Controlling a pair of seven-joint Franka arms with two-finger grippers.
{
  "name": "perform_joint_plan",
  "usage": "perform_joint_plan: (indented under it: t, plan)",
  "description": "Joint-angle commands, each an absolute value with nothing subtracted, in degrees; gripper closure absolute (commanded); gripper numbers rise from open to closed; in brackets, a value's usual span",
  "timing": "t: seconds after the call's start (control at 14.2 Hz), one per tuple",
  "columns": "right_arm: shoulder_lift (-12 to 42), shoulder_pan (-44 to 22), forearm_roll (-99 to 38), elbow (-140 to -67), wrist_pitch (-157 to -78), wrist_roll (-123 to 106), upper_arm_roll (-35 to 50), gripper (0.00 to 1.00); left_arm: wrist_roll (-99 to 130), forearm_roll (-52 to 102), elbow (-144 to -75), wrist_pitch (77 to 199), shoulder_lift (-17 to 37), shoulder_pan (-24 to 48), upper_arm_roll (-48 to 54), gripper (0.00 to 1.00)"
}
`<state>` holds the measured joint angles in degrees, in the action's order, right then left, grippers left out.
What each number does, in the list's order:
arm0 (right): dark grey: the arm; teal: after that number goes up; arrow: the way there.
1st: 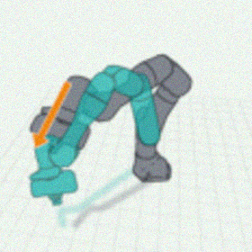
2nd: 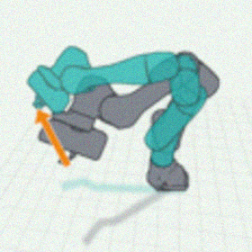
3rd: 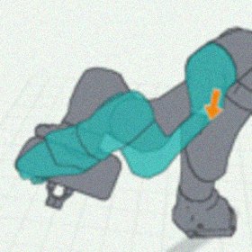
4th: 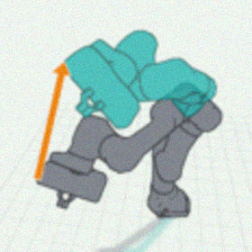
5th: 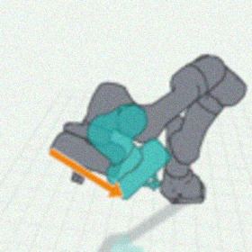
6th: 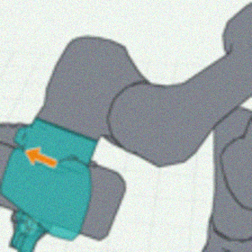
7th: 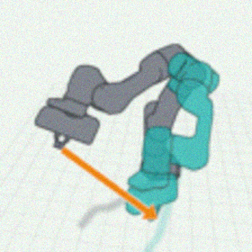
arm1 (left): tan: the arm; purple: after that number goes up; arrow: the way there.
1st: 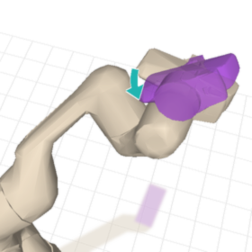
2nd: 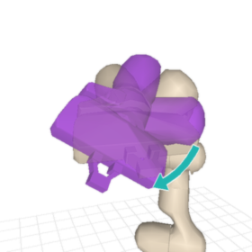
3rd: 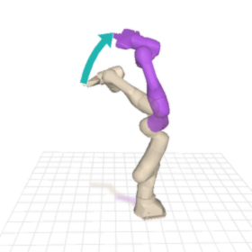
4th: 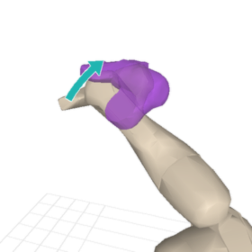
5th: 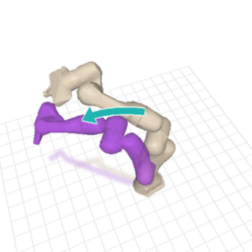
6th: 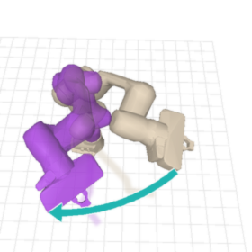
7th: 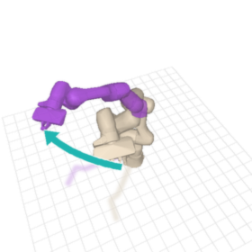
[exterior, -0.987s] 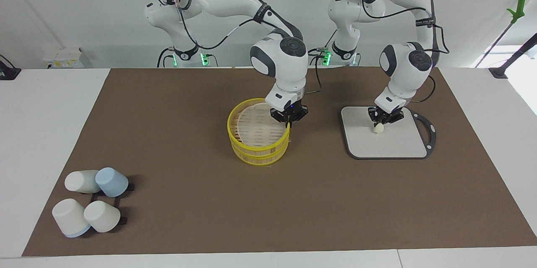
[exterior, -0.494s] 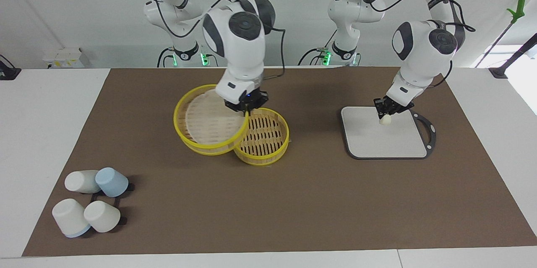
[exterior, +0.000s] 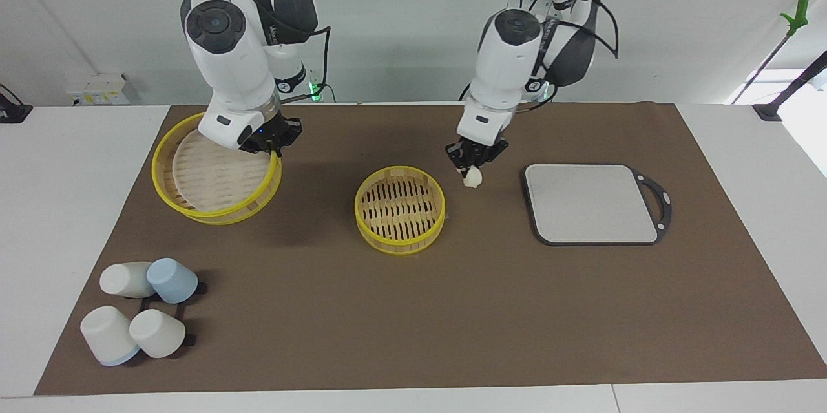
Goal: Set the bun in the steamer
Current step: 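Carry the bun with the left gripper and lower it into the steamer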
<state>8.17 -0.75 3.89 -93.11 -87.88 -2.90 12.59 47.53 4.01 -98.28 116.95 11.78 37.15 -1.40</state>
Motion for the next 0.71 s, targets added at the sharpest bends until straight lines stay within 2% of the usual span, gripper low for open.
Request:
perform_joint_plan:
  t: [0.0, 0.28, 0.49, 0.56, 0.63]
  plan:
    - [4.04, -1.23, 3.16, -98.09, -90.26, -3.43, 13.18, 1.00, 50.27, 4.92, -99.47, 122.76, 14.59, 42.35, -2.64, 0.82]
    - [3.78, -0.62, 3.16, -99.14, -90.70, -3.78, 13.18, 1.00, 54.48, 3.00, -101.51, 131.11, 21.52, 47.02, -2.81, 0.80]
    - [3.78, -0.79, 3.16, -99.23, -91.85, -3.78, 13.18, 1.00, 54.67, 2.90, -102.13, 134.20, 23.55, 47.20, -2.81, 0.76]
    - [3.78, -0.88, 3.16, -99.32, -91.93, -3.78, 13.18, 1.00, 54.67, 2.90, -102.22, 134.90, 23.99, 47.37, -2.81, 0.71]
    - [3.78, -0.88, 3.16, -99.40, -92.11, -3.78, 13.18, 1.00, 54.75, 2.90, -102.48, 135.17, 24.17, 47.46, -2.81, 0.57]
